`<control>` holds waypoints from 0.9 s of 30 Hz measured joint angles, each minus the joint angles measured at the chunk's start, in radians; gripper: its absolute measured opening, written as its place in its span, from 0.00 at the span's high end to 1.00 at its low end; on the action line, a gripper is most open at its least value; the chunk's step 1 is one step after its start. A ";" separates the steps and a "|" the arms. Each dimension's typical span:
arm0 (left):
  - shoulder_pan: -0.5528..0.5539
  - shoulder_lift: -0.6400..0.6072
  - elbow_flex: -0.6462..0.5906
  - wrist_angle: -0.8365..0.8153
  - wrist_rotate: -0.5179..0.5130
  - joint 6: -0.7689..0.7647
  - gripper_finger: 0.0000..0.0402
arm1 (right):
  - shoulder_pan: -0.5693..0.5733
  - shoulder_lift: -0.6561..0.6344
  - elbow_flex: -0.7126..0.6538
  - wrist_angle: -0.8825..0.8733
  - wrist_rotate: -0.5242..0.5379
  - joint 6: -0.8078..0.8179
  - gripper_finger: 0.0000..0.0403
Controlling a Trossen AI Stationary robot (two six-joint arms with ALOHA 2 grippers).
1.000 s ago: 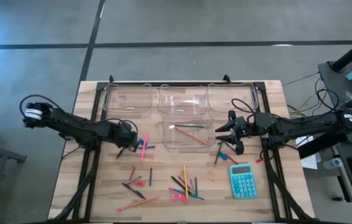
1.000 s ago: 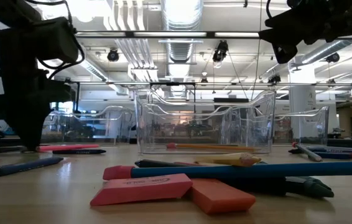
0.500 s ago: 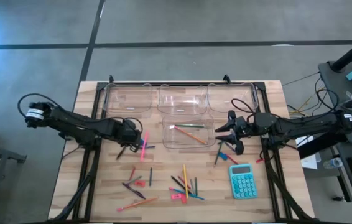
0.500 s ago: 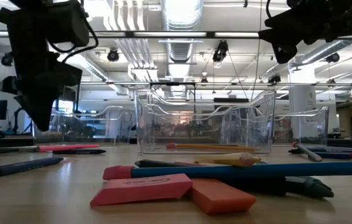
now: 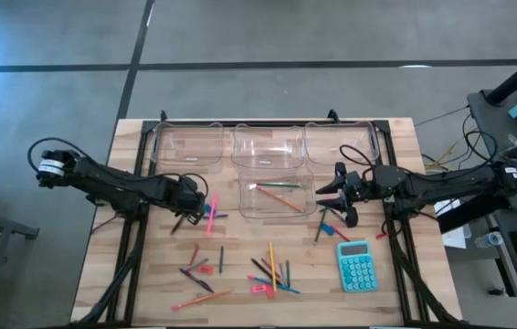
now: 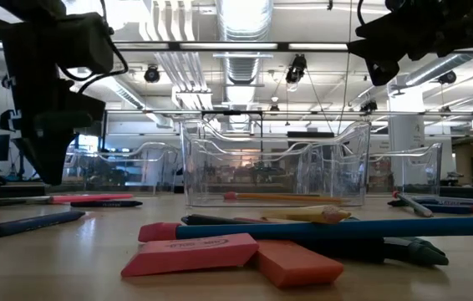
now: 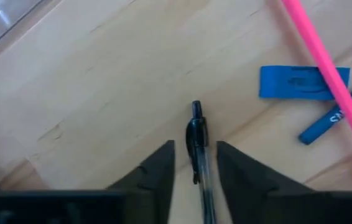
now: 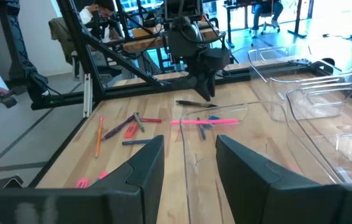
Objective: Sort crayons/erasers/pens/pencils in bins
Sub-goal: Put the top black pen into the top left transparent bin
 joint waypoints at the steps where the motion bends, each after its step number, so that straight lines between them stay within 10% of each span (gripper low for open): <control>1: 0.000 0.000 -0.007 0.003 -0.005 0.000 0.68 | 0.000 0.000 0.000 0.000 0.000 0.000 0.66; 12: 0.026 0.008 -0.124 0.185 -0.011 0.004 0.47 | 0.000 0.000 0.000 0.004 0.000 -0.007 0.66; 27: 0.028 0.028 -0.163 0.233 0.020 -0.037 0.66 | 0.000 0.000 0.002 0.004 0.000 -0.008 0.66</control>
